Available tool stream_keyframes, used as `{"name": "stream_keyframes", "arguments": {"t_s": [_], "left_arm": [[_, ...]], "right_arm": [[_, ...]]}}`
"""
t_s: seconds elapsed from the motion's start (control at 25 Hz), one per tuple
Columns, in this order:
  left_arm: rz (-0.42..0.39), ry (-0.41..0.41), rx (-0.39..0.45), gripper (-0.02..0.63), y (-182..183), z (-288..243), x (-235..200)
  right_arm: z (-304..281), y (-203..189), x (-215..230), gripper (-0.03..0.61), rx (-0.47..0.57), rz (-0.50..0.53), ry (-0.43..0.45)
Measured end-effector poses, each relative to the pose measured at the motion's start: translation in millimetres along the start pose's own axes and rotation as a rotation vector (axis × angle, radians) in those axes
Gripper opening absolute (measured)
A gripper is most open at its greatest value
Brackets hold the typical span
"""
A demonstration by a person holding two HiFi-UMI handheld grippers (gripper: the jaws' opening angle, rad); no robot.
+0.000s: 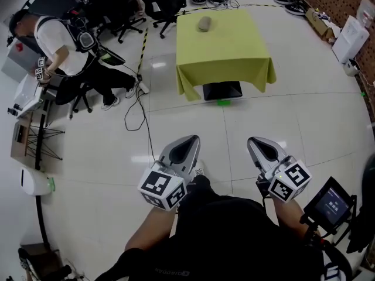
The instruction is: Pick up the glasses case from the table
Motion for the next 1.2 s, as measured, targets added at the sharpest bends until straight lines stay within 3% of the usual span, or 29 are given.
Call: {"name": "stream_keyframes", "arguments": {"t_s": [0.72,1.0,1.2], "left_arm": [[0.011,-0.113,0.034,0.003,20,-88,-211],[0.018,-0.134,0.039,0.003,16,-113,-269],[0.041,-0.136,0.035,0.003,11,-132,-288]], "right_arm": [[-198,68,35,0.003,0.01,0.055,-0.139],[-250,70,42,0.003,-0.03,0.072,-0.162],[-269,79,58,0.003,-0.039,0.068,-0.178]]}}
Point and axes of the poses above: the fingertips, and each gripper's own axes: z backward along the fingers, x to its right, y out of its top, the point moved 2 cm from there along z, backward along the fingers, and after that the axes turned 11 degrees about -z, right-handed, at the moved point
